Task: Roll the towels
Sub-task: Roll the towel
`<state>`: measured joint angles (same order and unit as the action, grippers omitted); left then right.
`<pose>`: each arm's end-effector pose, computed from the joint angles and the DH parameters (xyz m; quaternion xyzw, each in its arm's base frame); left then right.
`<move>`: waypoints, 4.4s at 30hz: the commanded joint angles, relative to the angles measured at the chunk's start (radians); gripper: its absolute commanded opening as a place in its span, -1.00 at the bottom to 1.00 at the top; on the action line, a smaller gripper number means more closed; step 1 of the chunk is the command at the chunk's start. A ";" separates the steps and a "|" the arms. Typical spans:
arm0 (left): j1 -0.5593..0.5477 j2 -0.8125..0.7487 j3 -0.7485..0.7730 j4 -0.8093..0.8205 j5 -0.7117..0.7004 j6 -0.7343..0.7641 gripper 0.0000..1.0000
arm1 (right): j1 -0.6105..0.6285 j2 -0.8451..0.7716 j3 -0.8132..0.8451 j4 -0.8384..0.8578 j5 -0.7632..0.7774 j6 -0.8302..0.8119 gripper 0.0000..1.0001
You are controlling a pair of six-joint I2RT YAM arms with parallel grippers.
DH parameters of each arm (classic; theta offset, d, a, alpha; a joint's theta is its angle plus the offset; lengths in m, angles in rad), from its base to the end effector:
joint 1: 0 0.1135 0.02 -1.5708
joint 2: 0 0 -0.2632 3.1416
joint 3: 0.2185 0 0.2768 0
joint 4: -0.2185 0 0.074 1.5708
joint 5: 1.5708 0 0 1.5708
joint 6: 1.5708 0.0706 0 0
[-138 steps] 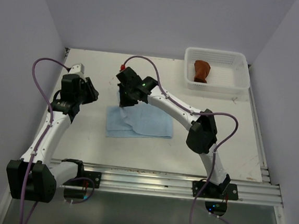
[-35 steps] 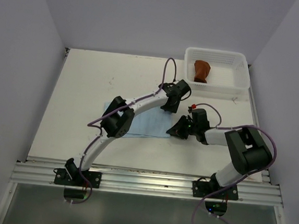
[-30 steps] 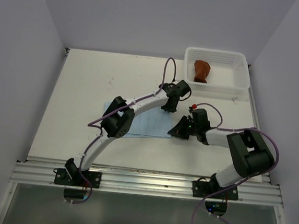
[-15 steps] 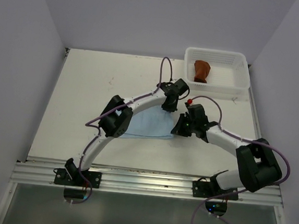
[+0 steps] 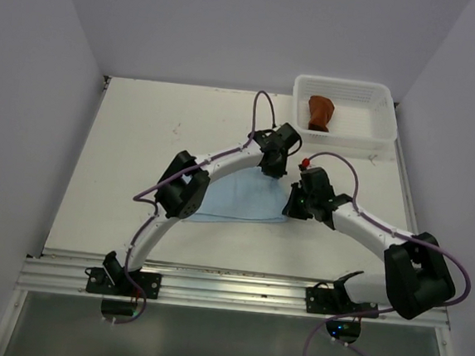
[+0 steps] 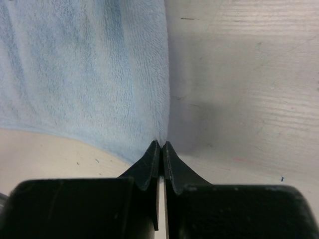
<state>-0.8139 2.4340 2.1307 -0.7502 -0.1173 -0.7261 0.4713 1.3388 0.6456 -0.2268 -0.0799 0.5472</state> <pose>0.3954 -0.4066 0.1359 0.0274 0.9648 -0.1371 0.2228 0.2586 0.1381 0.1283 0.0232 0.9466 0.1888 0.2605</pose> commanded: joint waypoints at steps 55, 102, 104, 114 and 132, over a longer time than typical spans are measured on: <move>0.087 -0.279 -0.448 0.696 0.219 0.036 -0.60 | 0.072 0.025 0.095 -0.128 0.267 0.011 -1.00; 0.122 -0.279 -0.552 0.733 0.208 0.113 -0.60 | 0.078 0.135 0.108 0.081 0.085 0.042 -0.48; 0.122 -0.276 -0.552 0.733 0.211 0.114 -0.60 | 0.076 0.111 0.112 0.072 0.085 0.042 -0.39; 0.122 -0.263 -0.552 0.723 0.208 0.117 -0.60 | -0.020 -0.004 0.085 0.059 0.016 0.076 -0.23; 0.154 -0.277 -0.568 0.723 0.223 0.136 -0.60 | -0.117 0.118 0.032 0.195 -0.092 0.128 -0.08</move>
<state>-0.6727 2.1986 1.5726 -0.0677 0.1085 -0.6285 0.3569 1.4414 0.6918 -0.0921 -0.1471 0.6640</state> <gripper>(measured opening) 0.203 0.450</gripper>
